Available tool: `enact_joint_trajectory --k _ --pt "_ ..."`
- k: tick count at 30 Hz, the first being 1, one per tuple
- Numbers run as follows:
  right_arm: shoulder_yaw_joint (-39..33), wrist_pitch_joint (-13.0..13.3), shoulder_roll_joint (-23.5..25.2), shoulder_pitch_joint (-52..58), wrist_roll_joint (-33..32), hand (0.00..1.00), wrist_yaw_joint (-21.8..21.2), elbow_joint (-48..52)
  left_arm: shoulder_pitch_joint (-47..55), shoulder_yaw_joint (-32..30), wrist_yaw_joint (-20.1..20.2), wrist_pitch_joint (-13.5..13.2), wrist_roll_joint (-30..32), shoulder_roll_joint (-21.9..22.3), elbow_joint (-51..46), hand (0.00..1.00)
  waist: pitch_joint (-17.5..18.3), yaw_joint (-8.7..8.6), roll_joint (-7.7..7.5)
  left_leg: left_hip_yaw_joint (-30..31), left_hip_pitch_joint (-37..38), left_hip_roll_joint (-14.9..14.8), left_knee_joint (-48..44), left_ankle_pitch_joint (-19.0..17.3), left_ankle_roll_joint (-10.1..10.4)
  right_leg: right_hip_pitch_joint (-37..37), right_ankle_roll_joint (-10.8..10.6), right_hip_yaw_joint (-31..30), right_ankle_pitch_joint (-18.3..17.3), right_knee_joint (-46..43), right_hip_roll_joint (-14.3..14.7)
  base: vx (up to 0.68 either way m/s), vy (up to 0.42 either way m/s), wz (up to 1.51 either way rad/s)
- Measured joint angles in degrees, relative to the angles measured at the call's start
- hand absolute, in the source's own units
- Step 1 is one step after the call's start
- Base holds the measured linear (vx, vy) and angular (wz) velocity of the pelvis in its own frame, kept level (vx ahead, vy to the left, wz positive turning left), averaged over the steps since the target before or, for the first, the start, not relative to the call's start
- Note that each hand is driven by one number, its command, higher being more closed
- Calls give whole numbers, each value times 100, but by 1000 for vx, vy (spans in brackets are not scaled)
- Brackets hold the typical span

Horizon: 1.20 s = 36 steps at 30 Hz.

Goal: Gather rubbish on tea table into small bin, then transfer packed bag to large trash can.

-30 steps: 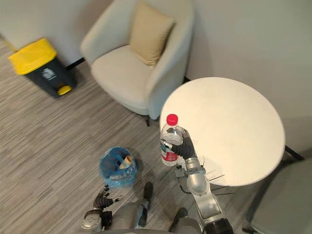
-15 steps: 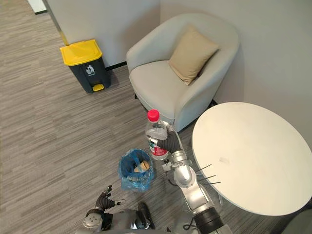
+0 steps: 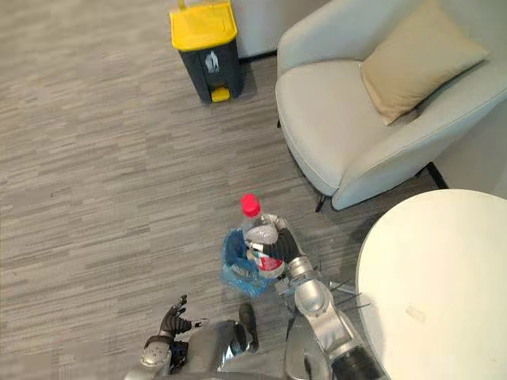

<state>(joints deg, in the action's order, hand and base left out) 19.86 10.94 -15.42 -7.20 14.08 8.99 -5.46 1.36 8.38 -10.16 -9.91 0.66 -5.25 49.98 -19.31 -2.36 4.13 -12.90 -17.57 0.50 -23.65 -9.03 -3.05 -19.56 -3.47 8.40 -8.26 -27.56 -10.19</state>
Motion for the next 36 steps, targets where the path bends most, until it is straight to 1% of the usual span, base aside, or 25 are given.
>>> enact_joint_trajectory --k 1,3,4,5,6,7,8,9,10,11,12,13,14,15,17,20,21,23,24,28,30,31,33,36 --pt "-11 -3 -19 -85 0 100 18 -53 -43 3 -3 1 -6 2 -1 0 -42 2 7 -3 -51 -2 -46 0 0 -45 1 16 -27 -57 -14 -76 -36 53" --pt "-77 -18 -86 -917 4 100 220 -802 -349 9 -51 -7 -30 9 -99 0 -298 71 45 -64 -718 -31 -476 -3 5 -662 73 183 -231 -657 -187 -125 -42 57" --pt "-77 -19 -87 -954 7 100 233 -836 -364 10 -58 -8 -32 11 -100 0 -301 81 48 -64 -763 -31 -500 -4 6 -701 73 191 -240 -685 -194 -140 -44 47" --pt "-77 -23 -91 -1233 8 100 351 -1128 -494 8 -147 -12 -72 50 -119 0 -348 180 112 -43 -1124 -52 -714 -12 18 -1009 115 240 -309 -909 -242 -188 -44 39" --pt "-73 -32 -83 -1541 11 100 450 -1395 -597 10 -237 -56 -199 78 -217 0 -473 263 199 53 -1498 -65 -951 -20 27 -1320 166 312 -344 -1159 -292 -230 -47 46" --pt "-80 -35 -80 -1613 20 100 502 -1468 -638 7 -266 -62 -245 91 -252 0 -499 300 236 81 -1648 -68 -1035 -51 72 -1445 170 343 -373 -1253 -316 -259 -31 45" --pt "-97 -40 -74 -1730 33 100 598 -1577 -693 -6 -299 -67 -282 103 -323 0 -520 329 275 86 -1911 -79 -1161 -187 154 -1661 174 406 -477 -1413 -377 -244 -31 52" --pt "-120 -90 -48 -1896 94 100 710 -1704 -760 -26 -379 -91 -323 102 -412 0 -542 338 296 42 -2264 -136 -1372 -256 95 -1992 191 438 -551 -1655 -452 -256 -49 52" --pt "-145 -116 -24 -1988 145 100 753 -1771 -783 -78 -392 -123 -381 113 -488 0 -555 349 300 -16 -2467 -195 -1502 -268 79 -2162 198 461 -591 -1775 -486 -268 -84 53" --pt "-237 -216 29 -2156 231 100 881 -1801 -895 -294 -449 -178 -475 203 -637 0 -640 390 312 -148 -2897 -326 -1770 -318 -3 -2564 196 467 -674 -2050 -526 -211 -77 35" --pt "-279 -255 42 -2231 236 100 952 -1801 -961 -396 -485 -185 -484 239 -689 0 -693 436 321 -184 -3051 -373 -1874 -331 -25 -2706 205 478 -692 -2155 -550 -252 -82 38" --pt "-436 -281 65 -2359 240 100 1063 -1801 -1127 -548 -523 -192 -512 284 -796 0 -772 500 333 -261 -3387 -461 -2059 -340 -40 -3039 225 481 -718 -2361 -604 -228 -64 29" --pt "-513 -363 65 -2580 254 100 1185 -1803 -1237 -703 -555 -199 -535 309 -964 0 -815 582 334 -375 -3794 -552 -2233 -345 -48 -3471 245 447 -754 -2564 -644 -217 -58 25" --pt "-560 -384 65 -2662 264 100 1224 -1803 -1277 -729 -566 -203 -560 316 -1021 0 -828 629 332 -426 -3932 -582 -2275 -344 -49 -3627 229 428 -765 -2628 -663 -180 -45 24" --pt "-623 -523 36 -3123 379 100 1373 -1828 -1395 -969 -648 -232 -677 383 -1375 0 -974 644 332 -594 -4428 -679 -2454 -341 -48 -4183 228 306 -765 -2865 -697 -143 -35 23" --pt "-627 -528 5 -3467 413 100 1479 -1866 -1393 -1127 -659 -303 -730 396 -1653 0 -1000 704 332 -682 -4825 -785 -2694 -322 -22 -4594 227 232 -765 -3075 -698 -116 0 4" --pt "-598 -529 -76 -3648 446 100 1506 -1911 -1398 -1125 -664 -327 -733 399 -1791 0 -1001 768 332 -702 -4995 -800 -2769 -324 -25 -4785 224 187 -762 -3138 -700 -107 39 -6" --pt "-568 -534 -169 -3868 455 100 1517 -2090 -1401 -1125 -662 -352 -732 400 -1905 0 -1004 805 328 -721 -5112 -799 -2790 -323 -26 -4915 215 151 -756 -3166 -701 -73 33 0" --pt "-551 -580 -204 -3997 458 0 1517 -2204 -1400 -1122 -662 -389 -733 403 -1950 0 -1004 814 328 -722 -5179 -799 -2815 -322 -27 -4975 216 141 -754 -3186 -702 -59 23 5" --pt "-539 -643 -406 -4201 484 0 1531 -2331 -1415 -1114 -656 -446 -745 404 -2021 0 -1004 827 327 -722 -5298 -796 -2862 -321 -38 -5089 195 116 -733 -3240 -708 -69 19 3" --pt "-547 -648 -536 -4257 510 0 1568 -2473 -1457 -1090 -656 -444 -776 409 -2016 0 -1004 828 327 -715 -5313 -798 -2857 -286 -106 -5104 194 117 -743 -3250 -702 -80 11 1" --pt "-549 -661 -572 -4255 509 0 1575 -2481 -1477 -1077 -655 -444 -777 410 -2016 0 -1004 827 327 -714 -5314 -799 -2856 -286 -106 -5104 192 118 -745 -3251 -700 -67 2 2" --pt "-570 -694 -628 -4254 509 0 1586 -2477 -1569 -1055 -655 -443 -776 443 -2015 0 -1004 791 325 -711 -5314 -814 -2856 -257 -156 -5104 199 123 -751 -3259 -689 -70 0 0" --pt "-589 -694 -624 -4223 511 0 1605 -2456 -1633 -1024 -652 -443 -773 465 -2024 0 -1003 763 324 -706 -5313 -832 -2857 -255 -159 -5104 209 130 -756 -3265 -672 -74 -2 -2"
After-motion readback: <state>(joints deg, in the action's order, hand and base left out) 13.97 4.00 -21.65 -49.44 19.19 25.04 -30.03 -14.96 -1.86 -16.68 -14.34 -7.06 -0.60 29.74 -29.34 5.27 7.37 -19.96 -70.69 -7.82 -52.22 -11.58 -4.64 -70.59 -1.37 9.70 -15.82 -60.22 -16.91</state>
